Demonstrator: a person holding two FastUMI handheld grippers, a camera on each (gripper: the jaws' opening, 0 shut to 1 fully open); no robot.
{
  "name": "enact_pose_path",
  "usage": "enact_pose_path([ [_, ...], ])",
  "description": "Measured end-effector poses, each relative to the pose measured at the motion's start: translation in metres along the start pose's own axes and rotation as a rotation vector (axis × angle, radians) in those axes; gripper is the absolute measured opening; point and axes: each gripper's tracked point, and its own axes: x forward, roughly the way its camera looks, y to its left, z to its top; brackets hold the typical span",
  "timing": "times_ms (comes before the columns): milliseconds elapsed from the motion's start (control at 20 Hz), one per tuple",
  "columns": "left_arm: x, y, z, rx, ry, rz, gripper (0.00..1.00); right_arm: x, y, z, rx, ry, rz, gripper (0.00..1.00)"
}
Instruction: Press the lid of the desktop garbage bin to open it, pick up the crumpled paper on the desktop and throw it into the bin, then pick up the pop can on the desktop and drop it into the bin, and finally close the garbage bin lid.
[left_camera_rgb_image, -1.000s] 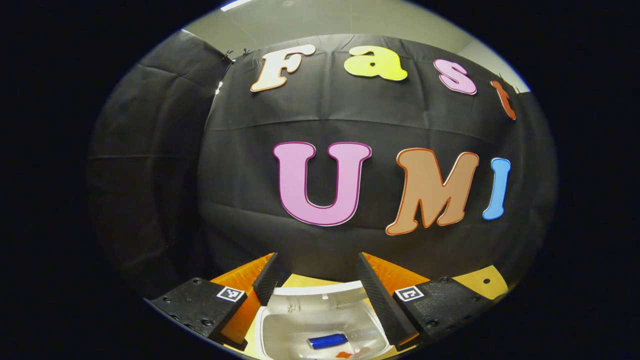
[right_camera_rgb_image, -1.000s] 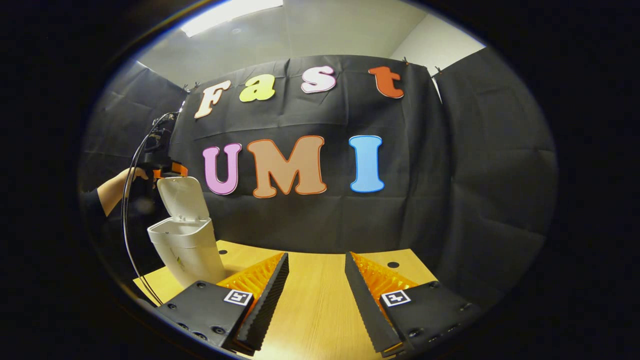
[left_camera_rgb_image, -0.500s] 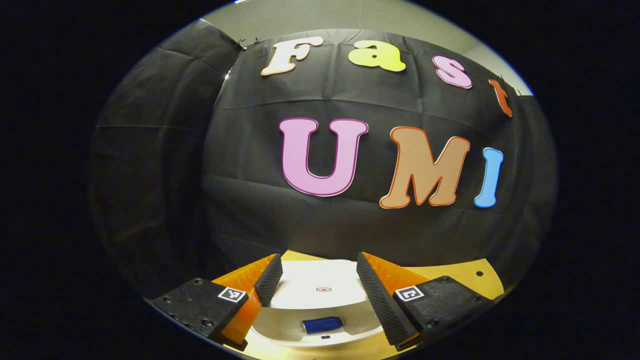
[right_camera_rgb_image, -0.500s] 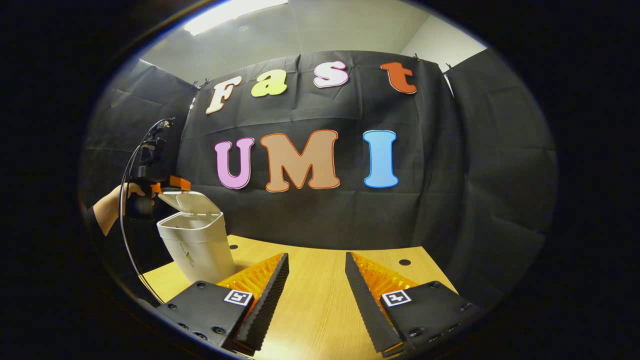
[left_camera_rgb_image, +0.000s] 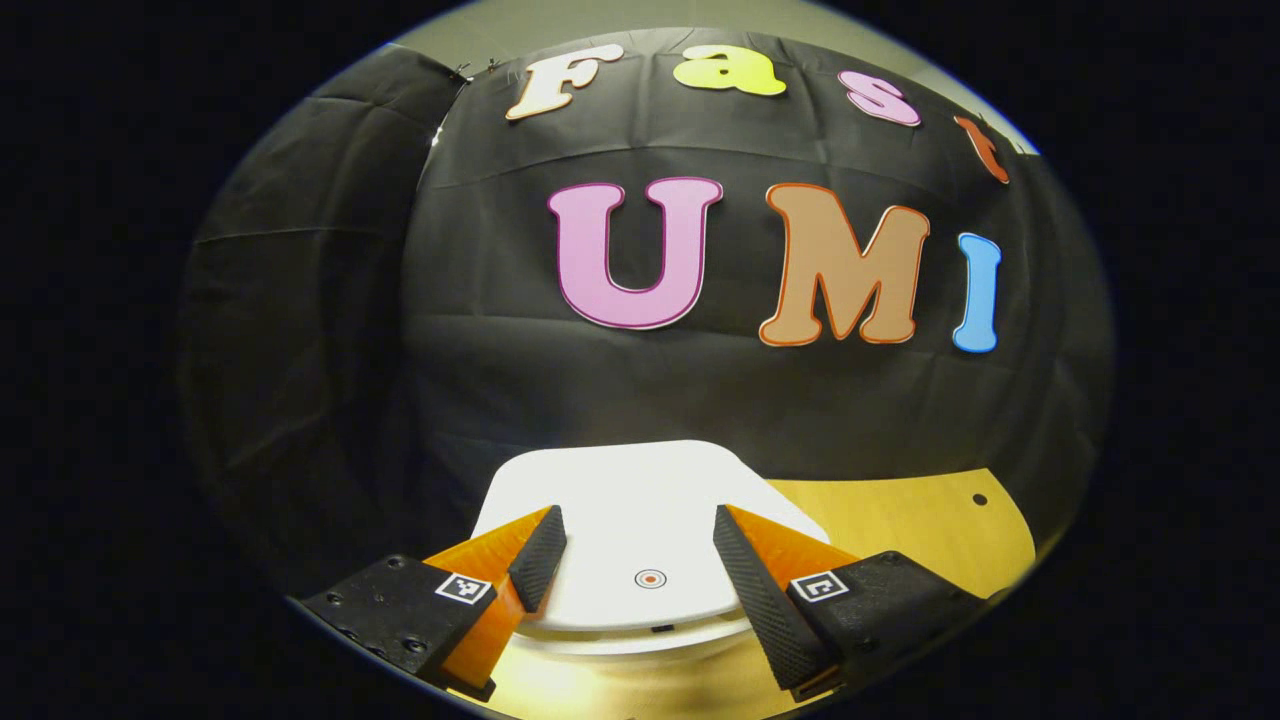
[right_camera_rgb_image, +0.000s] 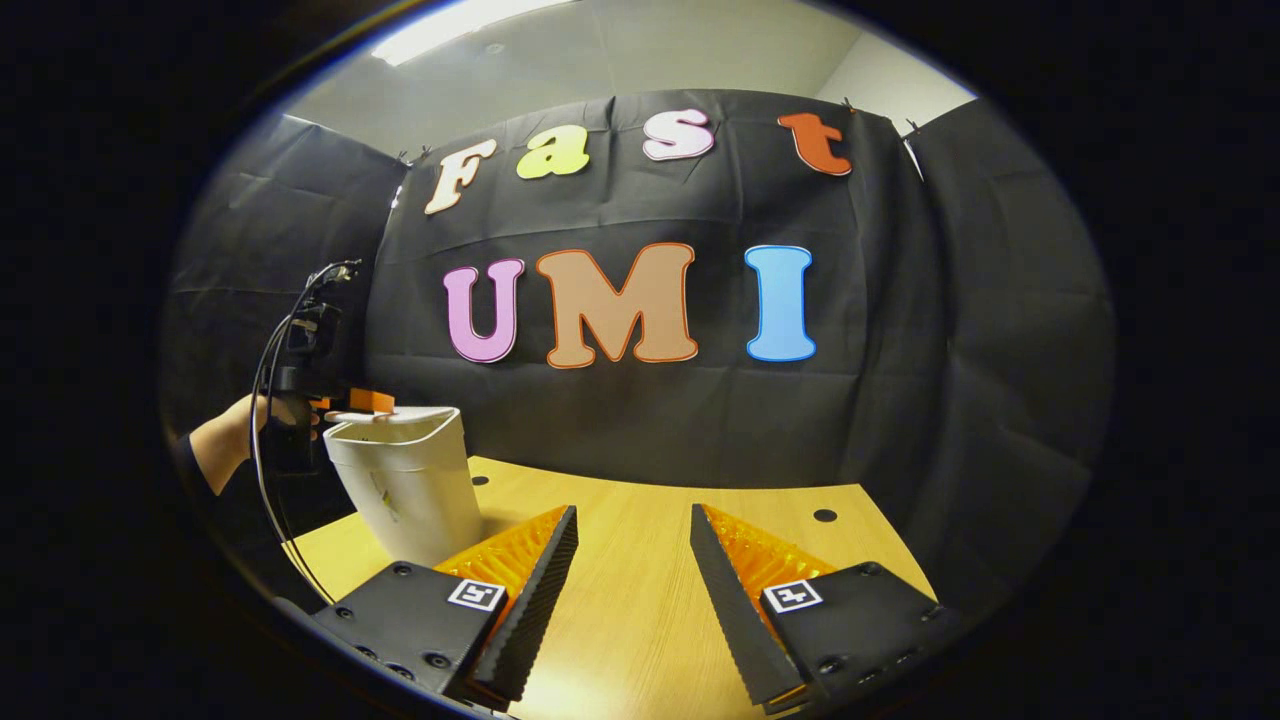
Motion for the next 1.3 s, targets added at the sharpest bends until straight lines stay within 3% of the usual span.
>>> enact_pose_path([
  [300, 0.006, -0.003, -0.015, 0.032, -0.005, 0.006, 0.93, 0.004, -0.001, 0.004, 0.016, -0.004, -0.003, 0.78],
  [550, 0.005, -0.01, -0.02, 0.076, -0.034, -0.048, 0.95, 0.01, 0.003, -0.001, 0.048, -0.003, 0.008, 0.79],
  [800, 0.001, -0.012, -0.011, 0.049, -0.073, -0.066, 0.93, 0.014, 0.009, 0.018, 0.043, -0.04, 0.024, 0.82],
  [950, -0.02, -0.019, 0.026, 0.044, -0.214, -0.061, 0.94, 0.01, 0.005, 0.034, 0.045, -0.079, 0.014, 0.82],
  [1100, -0.065, -0.045, 0.069, 0.059, -0.358, -0.106, 0.94, 0.004, 0.0, 0.049, 0.053, -0.118, -0.002, 0.8],
  [1300, -0.113, -0.085, 0.075, 0.098, -0.433, -0.178, 0.93, -0.005, -0.004, 0.067, 0.071, -0.173, -0.019, 0.8],
])
